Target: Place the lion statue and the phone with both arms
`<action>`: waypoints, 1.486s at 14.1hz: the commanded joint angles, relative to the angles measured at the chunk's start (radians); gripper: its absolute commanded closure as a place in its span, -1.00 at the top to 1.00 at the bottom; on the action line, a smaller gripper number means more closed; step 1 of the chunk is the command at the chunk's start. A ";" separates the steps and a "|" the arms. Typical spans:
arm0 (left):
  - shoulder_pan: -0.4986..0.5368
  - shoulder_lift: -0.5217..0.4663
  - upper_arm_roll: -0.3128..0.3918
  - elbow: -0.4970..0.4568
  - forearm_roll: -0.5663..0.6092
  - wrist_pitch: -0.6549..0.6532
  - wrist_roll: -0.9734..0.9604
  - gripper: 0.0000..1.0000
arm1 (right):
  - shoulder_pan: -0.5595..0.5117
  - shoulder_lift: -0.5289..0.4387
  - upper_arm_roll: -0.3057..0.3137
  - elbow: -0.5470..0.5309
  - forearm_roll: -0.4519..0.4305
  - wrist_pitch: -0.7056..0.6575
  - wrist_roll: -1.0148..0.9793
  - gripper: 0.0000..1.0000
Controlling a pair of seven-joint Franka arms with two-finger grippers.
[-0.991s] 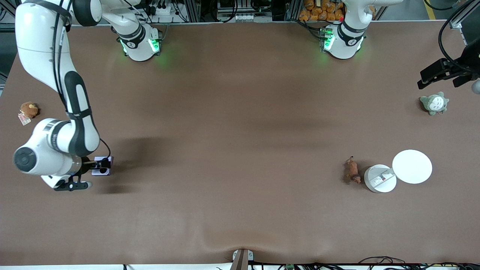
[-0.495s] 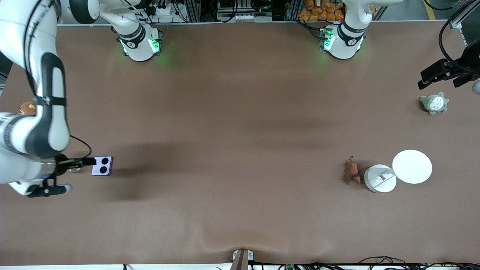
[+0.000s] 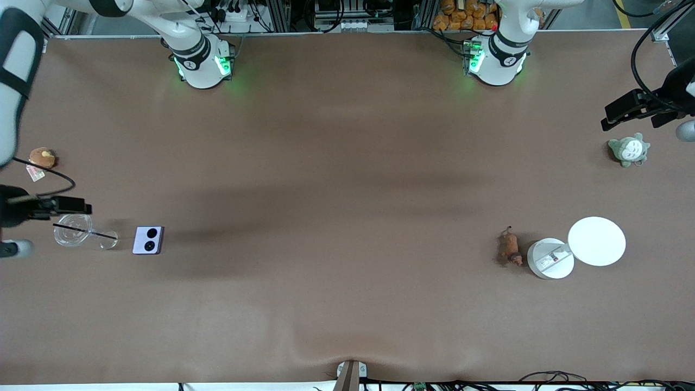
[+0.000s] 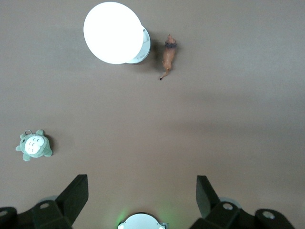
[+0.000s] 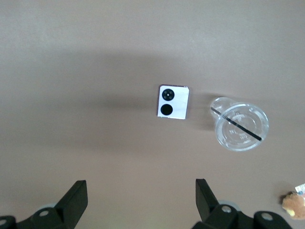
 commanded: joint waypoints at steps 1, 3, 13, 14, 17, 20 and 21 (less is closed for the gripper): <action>0.003 -0.014 -0.005 -0.010 0.017 -0.002 0.011 1.00 | -0.008 -0.059 -0.011 -0.007 0.004 -0.012 0.005 1.00; -0.003 -0.020 -0.007 -0.009 0.020 -0.005 0.009 1.00 | -0.007 -0.113 -0.024 -0.012 0.001 -0.050 0.005 1.00; 0.003 -0.098 -0.046 -0.010 0.023 -0.057 -0.014 1.00 | -0.109 -0.458 0.249 -0.310 -0.132 -0.126 0.337 1.00; 0.004 -0.101 -0.054 -0.010 0.023 -0.069 -0.015 1.00 | -0.128 -0.513 0.289 -0.381 -0.159 -0.088 0.339 1.00; 0.007 -0.103 -0.053 -0.010 0.021 -0.092 -0.017 1.00 | -0.122 -0.647 0.289 -0.582 -0.178 0.026 0.328 1.00; 0.004 -0.116 -0.060 -0.018 0.021 -0.103 -0.061 1.00 | -0.123 -0.638 0.291 -0.546 -0.186 0.026 0.328 1.00; 0.004 -0.116 -0.072 -0.018 0.021 -0.103 -0.081 1.00 | -0.122 -0.635 0.291 -0.529 -0.187 0.026 0.328 1.00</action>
